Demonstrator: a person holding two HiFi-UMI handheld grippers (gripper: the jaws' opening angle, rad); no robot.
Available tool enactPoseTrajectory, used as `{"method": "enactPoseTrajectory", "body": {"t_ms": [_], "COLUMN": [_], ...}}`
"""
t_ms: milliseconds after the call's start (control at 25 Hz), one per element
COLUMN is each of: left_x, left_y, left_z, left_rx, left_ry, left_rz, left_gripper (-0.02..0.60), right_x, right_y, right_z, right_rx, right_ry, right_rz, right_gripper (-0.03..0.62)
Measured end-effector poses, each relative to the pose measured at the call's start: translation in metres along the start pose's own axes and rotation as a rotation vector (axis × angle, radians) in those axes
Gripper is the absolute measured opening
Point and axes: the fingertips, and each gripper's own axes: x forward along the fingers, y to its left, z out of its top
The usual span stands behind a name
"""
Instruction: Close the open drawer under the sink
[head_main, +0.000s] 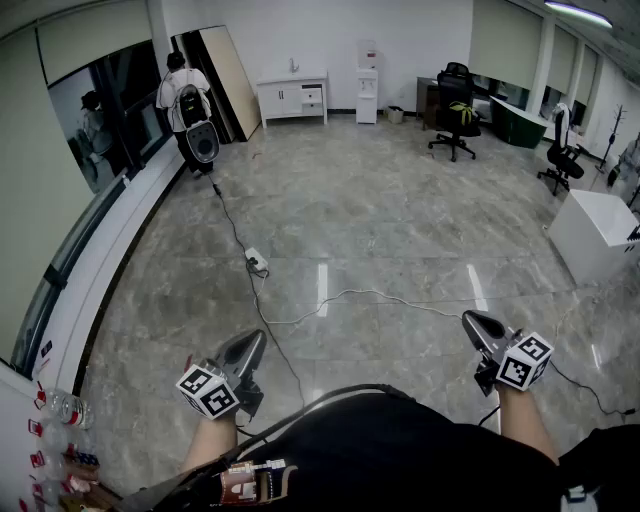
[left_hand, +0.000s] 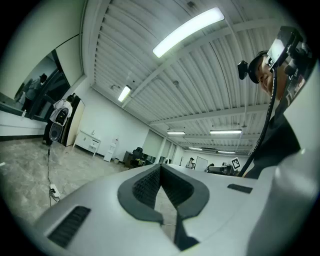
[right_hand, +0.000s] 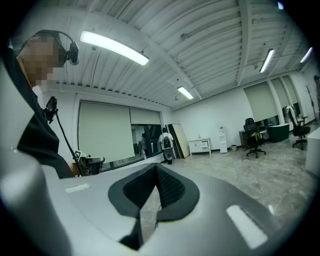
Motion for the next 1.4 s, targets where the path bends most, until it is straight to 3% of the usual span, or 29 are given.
{"method": "enactPoseTrajectory", "body": {"t_ms": [520,760,960,1400], "left_x": [0.007,0.021,0.042,0.116], "left_y": [-0.011,-0.023,-0.037,-0.113], "left_z": [0.001,-0.005,-0.01,-0.042], "left_rx": [0.005,0.002,0.006,0.006], "left_ry": [0.019,0.031,0.043,0.068], "left_rz": [0.008,-0.002,-0.031,-0.091], "left_gripper": [0.0,0.0,0.0,0.0], "right_x": [-0.007,-0.021,-0.035,-0.128], "right_y": [-0.007,-0.03,-0.042,-0.093], "right_z": [-0.001,-0.002,-0.003,-0.008], "right_rx": [0.003,0.121,0.117,0.085], "right_ry": [-0.003,-0.033,-0.043,-0.037], "right_rz": [-0.006,-0.021,-0.013,-0.056], "right_gripper": [-0.002,0.0,0.0,0.002]}}
